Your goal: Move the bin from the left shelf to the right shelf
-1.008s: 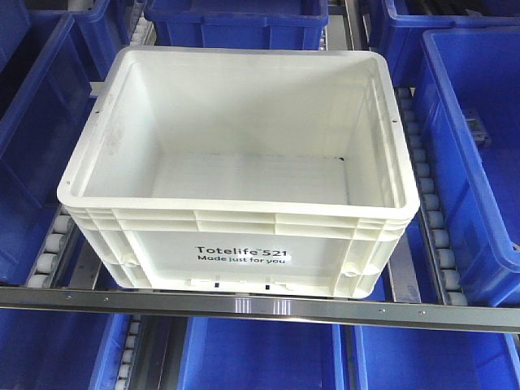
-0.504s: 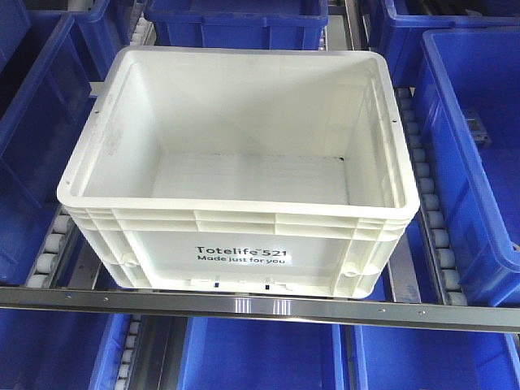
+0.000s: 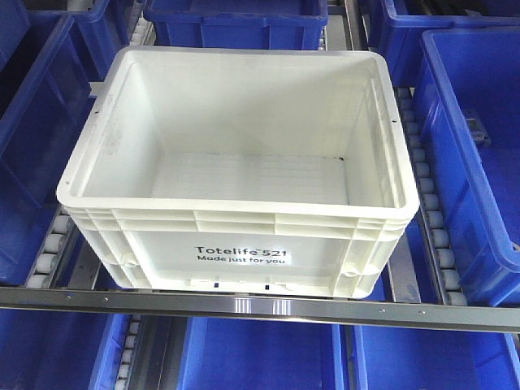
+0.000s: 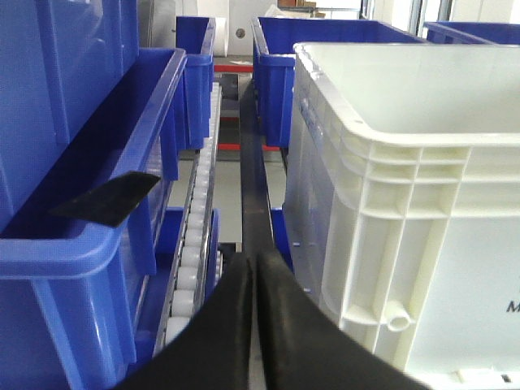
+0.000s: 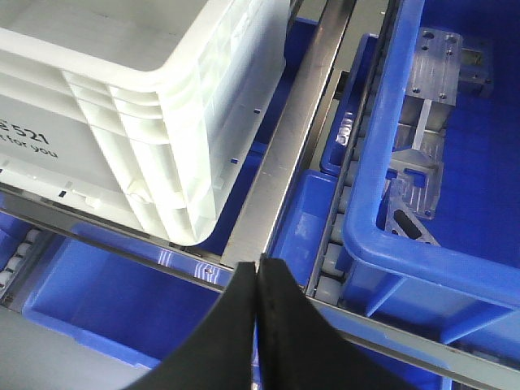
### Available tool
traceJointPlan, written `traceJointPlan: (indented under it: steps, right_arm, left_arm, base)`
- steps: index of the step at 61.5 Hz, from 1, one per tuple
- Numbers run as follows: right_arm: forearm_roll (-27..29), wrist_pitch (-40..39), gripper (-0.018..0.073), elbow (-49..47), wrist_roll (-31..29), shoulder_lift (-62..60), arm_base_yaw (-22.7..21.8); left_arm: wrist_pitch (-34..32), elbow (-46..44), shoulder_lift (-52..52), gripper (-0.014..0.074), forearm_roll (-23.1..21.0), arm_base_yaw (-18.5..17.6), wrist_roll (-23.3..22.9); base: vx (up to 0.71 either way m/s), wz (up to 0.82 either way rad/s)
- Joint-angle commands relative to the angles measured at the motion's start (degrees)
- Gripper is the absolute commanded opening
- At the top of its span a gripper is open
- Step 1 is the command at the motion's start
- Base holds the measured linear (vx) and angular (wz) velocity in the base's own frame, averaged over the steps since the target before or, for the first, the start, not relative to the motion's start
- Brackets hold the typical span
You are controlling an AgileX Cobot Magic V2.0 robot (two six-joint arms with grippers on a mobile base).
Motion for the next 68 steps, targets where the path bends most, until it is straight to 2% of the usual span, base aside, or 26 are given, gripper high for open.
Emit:
traceJointPlan:
  steps: [1, 12, 23, 68]
  right_arm:
    - [-0.7, -3.6, -0.0009, -1.5, -0.5, 0.5, -0.3]
    - [-0.7, -3.6, -0.0009, -1.5, -0.5, 0.5, -0.3]
    - [-0.7, -3.6, -0.0009, -1.5, -0.5, 0.5, -0.3]
    - [-0.7, -3.7, -0.0009, -1.5, -0.5, 0.5, -0.3]
  left_arm:
    - [-6.1, -1.2, -0.6, -0.0007, 0.1, -1.3, -0.3]
    - [-6.3, -1.2, -0.6, -0.0007, 0.1, -1.5, -0.2]
    - [-6.3, -1.2, -0.6, -0.0007, 0.0, 1.9, -0.5]
    - [-6.3, -1.2, -0.6, -0.0007, 0.0, 1.8, -0.4]
  base:
    - [0.00, 0.00]
    - [0.00, 0.00]
    - [0.00, 0.00]
    - [0.00, 0.00]
